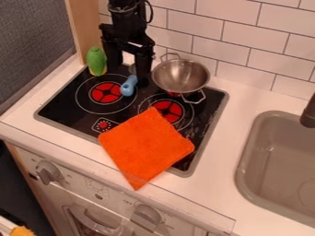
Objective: Move the orange towel on the lower left corner of stove
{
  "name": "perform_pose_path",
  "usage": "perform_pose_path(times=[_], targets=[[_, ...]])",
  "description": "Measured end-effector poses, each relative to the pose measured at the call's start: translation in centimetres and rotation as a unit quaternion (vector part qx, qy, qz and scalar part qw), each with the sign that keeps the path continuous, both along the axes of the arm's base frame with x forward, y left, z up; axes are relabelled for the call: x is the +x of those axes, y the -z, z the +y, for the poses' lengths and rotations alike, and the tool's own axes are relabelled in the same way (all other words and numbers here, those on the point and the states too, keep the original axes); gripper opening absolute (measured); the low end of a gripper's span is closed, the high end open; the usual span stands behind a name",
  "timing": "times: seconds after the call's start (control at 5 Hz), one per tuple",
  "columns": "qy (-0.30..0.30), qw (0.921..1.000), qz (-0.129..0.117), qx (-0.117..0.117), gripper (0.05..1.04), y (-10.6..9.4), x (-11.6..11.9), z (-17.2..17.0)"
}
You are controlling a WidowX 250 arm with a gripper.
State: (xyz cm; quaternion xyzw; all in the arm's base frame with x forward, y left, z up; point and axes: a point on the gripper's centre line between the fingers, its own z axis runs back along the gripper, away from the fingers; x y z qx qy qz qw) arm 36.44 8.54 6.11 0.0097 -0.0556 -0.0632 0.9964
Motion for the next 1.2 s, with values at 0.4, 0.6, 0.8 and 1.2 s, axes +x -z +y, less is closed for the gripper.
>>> perform_pose_path(times=[0.4, 0.6, 0.8, 1.2], targets=[[0.002, 0.999, 0.044, -0.009, 1.001, 2.5, -1.4, -1.6], [0.017, 0.9985, 0.053, -0.004, 1.001, 2.0, -3.1, -3.6], [0.033, 0.9975, 0.063, 0.0, 1.001, 1.8, -5.7, -5.5], [0.078, 0.9933, 0.085, 0.008, 1.001, 4.1, -8.6, -8.9]])
